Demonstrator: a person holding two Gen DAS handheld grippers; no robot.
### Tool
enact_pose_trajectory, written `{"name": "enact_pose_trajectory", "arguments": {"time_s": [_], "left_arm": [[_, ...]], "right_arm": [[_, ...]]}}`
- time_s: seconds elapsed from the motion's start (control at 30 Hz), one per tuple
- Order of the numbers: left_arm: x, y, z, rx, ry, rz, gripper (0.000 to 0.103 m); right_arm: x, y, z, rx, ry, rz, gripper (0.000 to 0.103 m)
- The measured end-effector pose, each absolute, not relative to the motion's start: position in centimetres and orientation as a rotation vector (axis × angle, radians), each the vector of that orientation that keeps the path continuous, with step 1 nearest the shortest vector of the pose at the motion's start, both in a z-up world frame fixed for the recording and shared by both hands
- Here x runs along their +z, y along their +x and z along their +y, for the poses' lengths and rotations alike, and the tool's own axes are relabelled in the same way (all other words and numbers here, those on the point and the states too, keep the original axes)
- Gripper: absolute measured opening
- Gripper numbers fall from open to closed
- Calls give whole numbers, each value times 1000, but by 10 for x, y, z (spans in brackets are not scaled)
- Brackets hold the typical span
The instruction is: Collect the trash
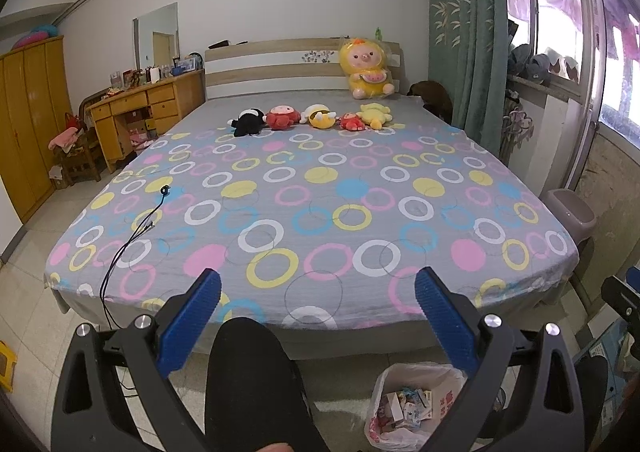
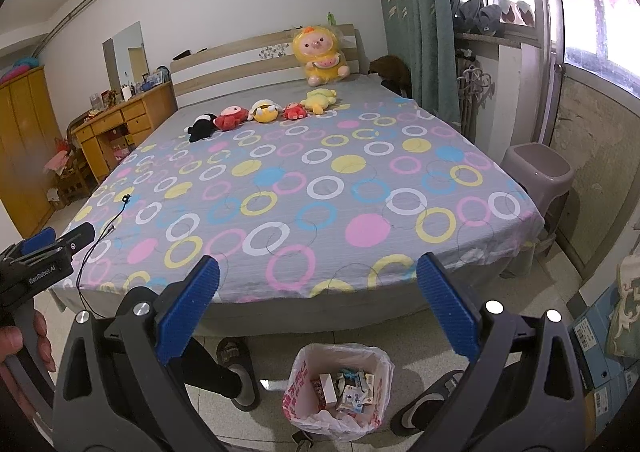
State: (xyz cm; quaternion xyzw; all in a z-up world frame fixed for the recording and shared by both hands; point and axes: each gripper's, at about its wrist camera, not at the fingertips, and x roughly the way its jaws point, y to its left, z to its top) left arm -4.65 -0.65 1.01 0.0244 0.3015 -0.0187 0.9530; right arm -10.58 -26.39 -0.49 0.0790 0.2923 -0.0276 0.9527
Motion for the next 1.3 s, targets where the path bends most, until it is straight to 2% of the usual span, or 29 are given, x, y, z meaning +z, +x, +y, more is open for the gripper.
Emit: {"name": "enact_pose_trajectory", "arguments": {"time_s": [0.9,1.3], "left_arm": [[-1,-38,2,-41,8,670,95],[6,-42,-3,-12,55,628,95]], "right_arm": [[-13,-103,-255,-59,159,605,96],[-13,-101,-255,-66,160,597,96]]}}
